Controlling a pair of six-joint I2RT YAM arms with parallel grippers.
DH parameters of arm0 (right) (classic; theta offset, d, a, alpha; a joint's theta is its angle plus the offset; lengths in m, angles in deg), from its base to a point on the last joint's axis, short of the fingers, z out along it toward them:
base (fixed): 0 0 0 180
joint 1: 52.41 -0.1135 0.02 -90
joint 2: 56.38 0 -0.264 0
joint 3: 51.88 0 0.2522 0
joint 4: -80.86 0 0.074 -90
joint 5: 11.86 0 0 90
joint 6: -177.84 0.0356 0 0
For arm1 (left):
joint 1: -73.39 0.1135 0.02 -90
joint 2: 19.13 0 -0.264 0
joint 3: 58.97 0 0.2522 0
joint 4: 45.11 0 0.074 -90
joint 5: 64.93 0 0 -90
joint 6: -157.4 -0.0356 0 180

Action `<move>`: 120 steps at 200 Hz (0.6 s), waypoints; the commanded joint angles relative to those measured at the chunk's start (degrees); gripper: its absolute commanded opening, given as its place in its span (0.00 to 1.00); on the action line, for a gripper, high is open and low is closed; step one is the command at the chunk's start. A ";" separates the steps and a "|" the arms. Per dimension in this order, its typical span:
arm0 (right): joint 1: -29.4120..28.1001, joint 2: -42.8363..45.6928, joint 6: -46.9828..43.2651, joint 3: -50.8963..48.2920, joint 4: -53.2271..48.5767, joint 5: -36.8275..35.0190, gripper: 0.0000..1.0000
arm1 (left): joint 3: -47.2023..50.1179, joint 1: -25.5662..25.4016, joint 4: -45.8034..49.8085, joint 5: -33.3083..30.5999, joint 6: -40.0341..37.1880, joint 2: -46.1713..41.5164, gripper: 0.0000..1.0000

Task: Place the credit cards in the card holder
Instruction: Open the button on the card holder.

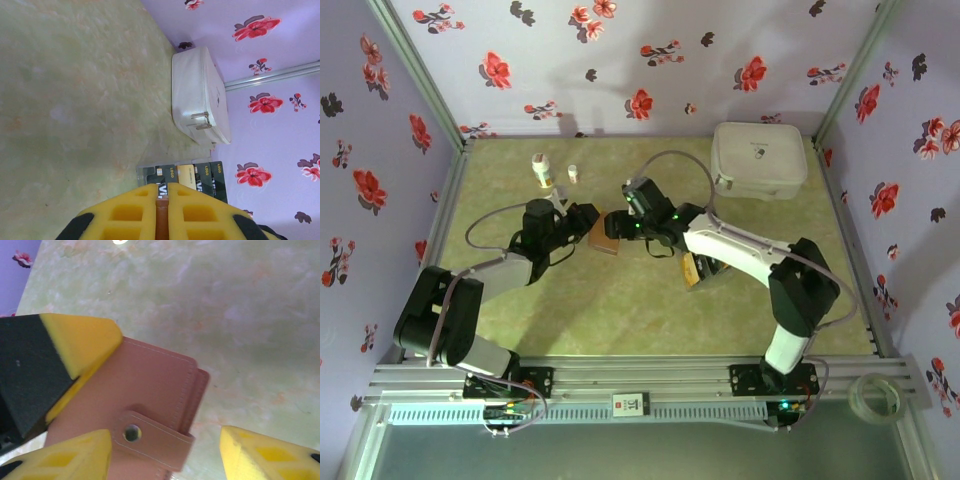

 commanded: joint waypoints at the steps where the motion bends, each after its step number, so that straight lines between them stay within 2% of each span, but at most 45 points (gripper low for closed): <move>1: -0.16 -2.26 1.60 2.87 2.44 1.17 0.59 | -0.33 -0.39 -1.54 -0.49 -0.59 -0.27 0.00; 31: -0.13 -4.66 1.90 4.26 0.49 0.16 0.57 | -0.29 -0.41 -1.54 -0.53 -0.60 -0.53 0.00; 73: -0.14 -4.91 1.78 0.83 -2.07 -2.98 0.52 | -0.40 -0.44 -1.69 -0.68 -0.60 -0.53 0.00; 120: 0.28 -3.15 0.32 -3.56 -8.40 -11.99 0.47 | -0.42 -0.39 -1.89 -0.82 -0.77 -0.62 0.00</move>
